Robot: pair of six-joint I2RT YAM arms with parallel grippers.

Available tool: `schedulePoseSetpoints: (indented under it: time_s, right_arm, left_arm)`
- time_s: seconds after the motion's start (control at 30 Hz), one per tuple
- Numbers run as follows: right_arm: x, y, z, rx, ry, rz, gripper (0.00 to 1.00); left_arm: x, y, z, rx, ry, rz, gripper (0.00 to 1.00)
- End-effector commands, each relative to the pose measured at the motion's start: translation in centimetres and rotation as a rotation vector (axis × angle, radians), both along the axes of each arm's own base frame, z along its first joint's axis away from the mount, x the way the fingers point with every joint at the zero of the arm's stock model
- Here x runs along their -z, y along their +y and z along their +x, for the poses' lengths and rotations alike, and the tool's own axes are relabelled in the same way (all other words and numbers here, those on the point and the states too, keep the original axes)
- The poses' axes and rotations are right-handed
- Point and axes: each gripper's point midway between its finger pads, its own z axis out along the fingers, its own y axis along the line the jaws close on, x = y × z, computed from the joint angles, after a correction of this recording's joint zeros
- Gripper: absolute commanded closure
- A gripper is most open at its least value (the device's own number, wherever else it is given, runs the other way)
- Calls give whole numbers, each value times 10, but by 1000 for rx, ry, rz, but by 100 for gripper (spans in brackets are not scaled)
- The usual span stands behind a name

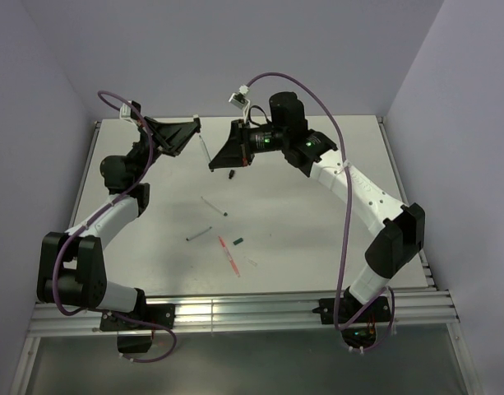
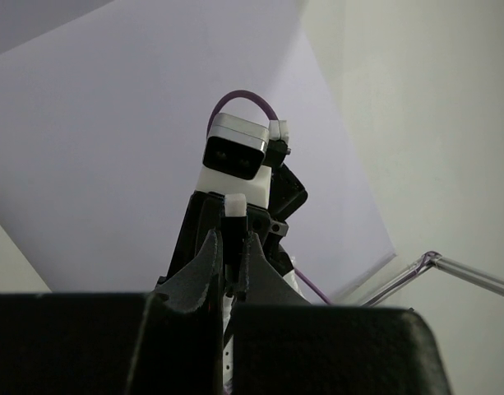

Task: Insert the pens into the pen caps

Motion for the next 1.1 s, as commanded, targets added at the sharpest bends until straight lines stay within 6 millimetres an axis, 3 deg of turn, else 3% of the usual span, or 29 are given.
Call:
schedulePoseSetpoints:
  time_s: [0.0, 0.4, 0.77, 1.07]
  right_arm:
    - [-11, 4, -2, -20, -34, 32, 100]
    - [-19, 3, -1, -18, -48, 44, 100]
    - [-16, -1, -6, -17, -47, 40, 100]
    - [-16, 0, -2, -17, -41, 41, 100]
  left_arm:
    - [-51, 9, -52, -4, -337, -67, 100]
    - [-41, 6, -57, -2, -336, -60, 100]
    - [-48, 12, -48, -30, -355, -64, 100]
    - [-49, 13, -54, -25, -369, -64, 100]
